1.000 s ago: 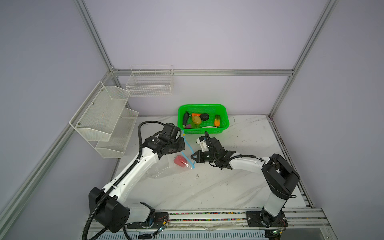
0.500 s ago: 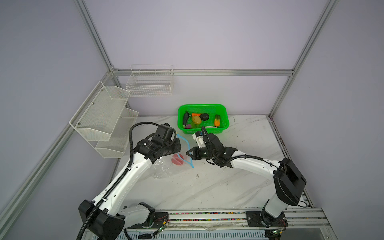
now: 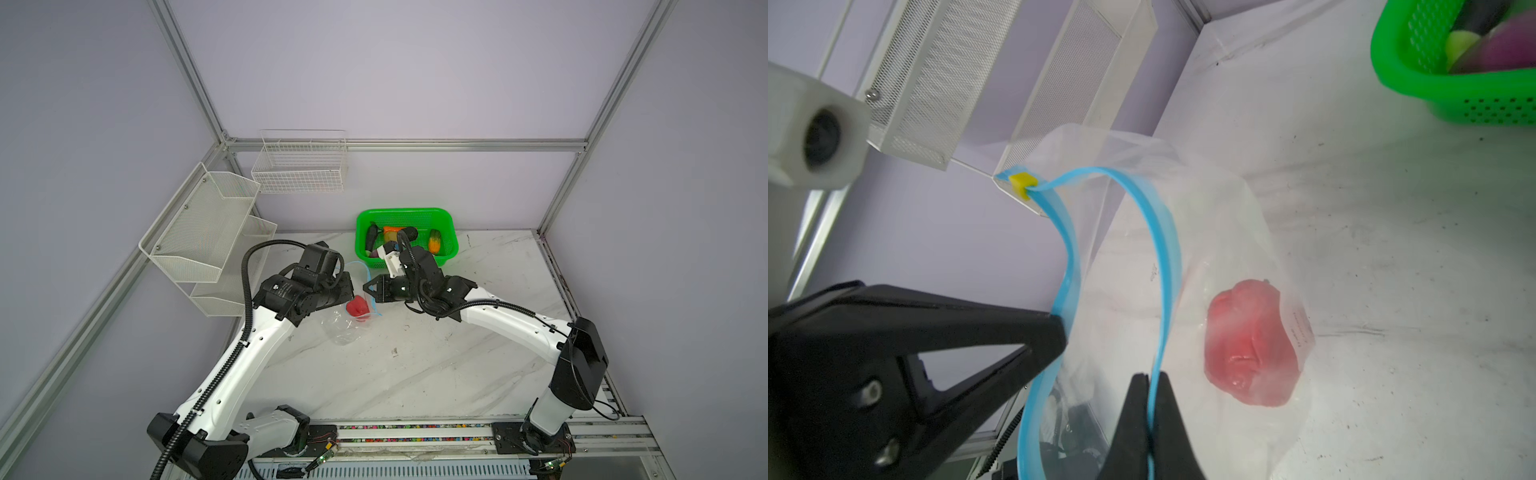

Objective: Place the food in the zip-top bag and seal the zipper

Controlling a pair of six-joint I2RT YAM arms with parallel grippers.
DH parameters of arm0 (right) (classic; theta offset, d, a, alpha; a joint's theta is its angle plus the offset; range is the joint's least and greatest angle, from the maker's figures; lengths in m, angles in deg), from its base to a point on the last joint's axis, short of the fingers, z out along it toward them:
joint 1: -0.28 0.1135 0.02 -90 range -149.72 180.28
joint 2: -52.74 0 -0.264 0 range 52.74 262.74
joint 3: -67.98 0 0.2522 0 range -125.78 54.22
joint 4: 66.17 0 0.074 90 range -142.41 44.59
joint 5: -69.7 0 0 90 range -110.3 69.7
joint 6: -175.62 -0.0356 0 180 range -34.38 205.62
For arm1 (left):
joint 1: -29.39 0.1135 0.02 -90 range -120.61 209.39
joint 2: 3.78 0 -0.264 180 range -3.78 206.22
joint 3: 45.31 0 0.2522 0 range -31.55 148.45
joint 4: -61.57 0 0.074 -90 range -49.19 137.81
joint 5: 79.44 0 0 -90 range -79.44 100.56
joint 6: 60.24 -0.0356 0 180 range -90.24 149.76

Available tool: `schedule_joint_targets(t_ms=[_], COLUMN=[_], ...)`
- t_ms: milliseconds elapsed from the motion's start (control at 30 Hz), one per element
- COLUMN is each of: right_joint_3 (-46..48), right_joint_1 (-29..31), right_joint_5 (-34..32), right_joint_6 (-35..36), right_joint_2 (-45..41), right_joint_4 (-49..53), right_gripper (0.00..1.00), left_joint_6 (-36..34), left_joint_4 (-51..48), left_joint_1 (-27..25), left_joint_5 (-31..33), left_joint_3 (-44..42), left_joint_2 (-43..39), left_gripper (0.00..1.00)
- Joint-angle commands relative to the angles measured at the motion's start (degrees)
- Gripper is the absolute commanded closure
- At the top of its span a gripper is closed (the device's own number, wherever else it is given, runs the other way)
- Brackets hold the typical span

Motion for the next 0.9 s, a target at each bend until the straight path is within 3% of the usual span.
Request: schedule_joint_targets(t_ms=[0, 433, 700, 867], right_joint_3=[-2.55, 0.09, 2.99, 6.11], right_joint_1=[0.61, 0.85, 1.50, 1.53], right_joint_5=[-2.52, 1.49, 4.49, 6.74], right_joint_6=[-1.16, -4.36, -7.19, -8.10], right_joint_2=[-0.27, -0.03, 3.43, 6.65], right_joint_4=[6.31, -0.68, -7.09, -10.90], right_gripper=[0.95, 0.95, 0.95, 0.93], left_joint_6=[-0.43, -1.99, -4.37, -6.02], left_joint_4=[-1.71, -6.55, -6.01, -2.84], left_joint_1=[0.89, 4.06, 6.66, 6.83], left_joint_5=[0.26, 3.31, 4.10, -1.56], left_joint_3=[7.17, 9.50, 5.89, 4.51], left_joint_2=[-0.40, -3.52, -3.79, -0.32], left_gripper=[1.00, 1.00, 1.00, 1.00])
